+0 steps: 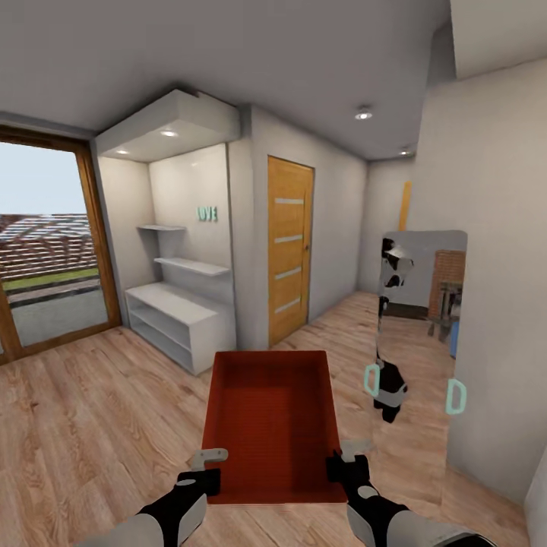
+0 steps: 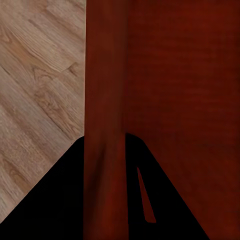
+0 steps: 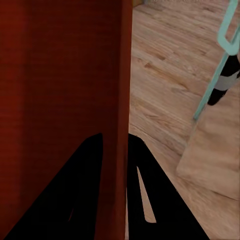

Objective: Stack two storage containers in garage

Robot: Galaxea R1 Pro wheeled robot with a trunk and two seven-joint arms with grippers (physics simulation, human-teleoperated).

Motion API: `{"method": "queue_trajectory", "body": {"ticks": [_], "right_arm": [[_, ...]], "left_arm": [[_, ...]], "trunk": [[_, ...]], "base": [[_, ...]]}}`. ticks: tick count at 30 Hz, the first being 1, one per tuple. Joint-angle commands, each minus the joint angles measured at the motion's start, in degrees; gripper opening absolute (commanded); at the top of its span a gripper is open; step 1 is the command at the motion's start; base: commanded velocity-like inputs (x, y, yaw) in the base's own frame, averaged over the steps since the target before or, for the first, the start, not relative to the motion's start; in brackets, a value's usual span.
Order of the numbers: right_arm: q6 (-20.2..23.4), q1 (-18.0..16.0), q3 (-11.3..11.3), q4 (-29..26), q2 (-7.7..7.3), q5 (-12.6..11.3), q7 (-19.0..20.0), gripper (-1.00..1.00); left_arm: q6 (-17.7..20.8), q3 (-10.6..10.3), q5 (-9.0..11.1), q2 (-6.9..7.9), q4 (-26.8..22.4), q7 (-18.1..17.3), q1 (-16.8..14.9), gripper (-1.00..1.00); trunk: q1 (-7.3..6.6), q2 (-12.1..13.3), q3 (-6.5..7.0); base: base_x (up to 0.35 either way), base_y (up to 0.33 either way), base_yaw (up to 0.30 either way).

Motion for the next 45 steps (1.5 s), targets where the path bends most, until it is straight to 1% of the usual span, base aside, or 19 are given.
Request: {"method": "queue_trajectory", "body": {"ticks": [1, 22, 43, 44, 45], "right_arm": [[-0.03, -0.01, -3.57, 0.15, -0.41, 0.25, 0.13, -1.00], [0.00, -0.03, -3.57, 0.15, -0.41, 0.25, 0.13, -1.00], [0.00, -0.05, -3.57, 0.15, -0.41, 0.25, 0.13, -1.00], [0.00, -0.02, 0.19, 0.15, -0.33, -0.23, -0.05, -1.00], [-0.07, -0.03, 0.93, 0.17, -0.16, -0.50, -0.11, -1.00]], "left_arm": [[-1.07, -0.51, 0.16, 0.18, -0.29, -1.87, 0.00, -1.00], [-0.99, -0.44, 0.16, 0.18, -0.29, -1.87, 0.00, -1.00], [-1.03, -0.50, 0.16, 0.18, -0.29, -1.88, 0.00, -1.00], [-0.29, -0.51, 0.23, 0.09, -0.29, -0.15, 0.00, -1.00], [-0.64, -0.49, 0.37, 0.11, -0.23, -0.34, 0.00, -1.00]], "trunk": [[0.05, -0.03, -0.01], [0.05, -0.03, -0.01], [0.05, -0.03, -0.01], [0.05, -0.02, -0.02], [0.05, -0.02, -0.02]], "base": [[0.322, 0.000, 0.000], [0.322, 0.005, 0.000], [0.322, 0.105, 0.000], [0.005, 0.000, 0.000], [0.032, 0.000, 0.000]]}}
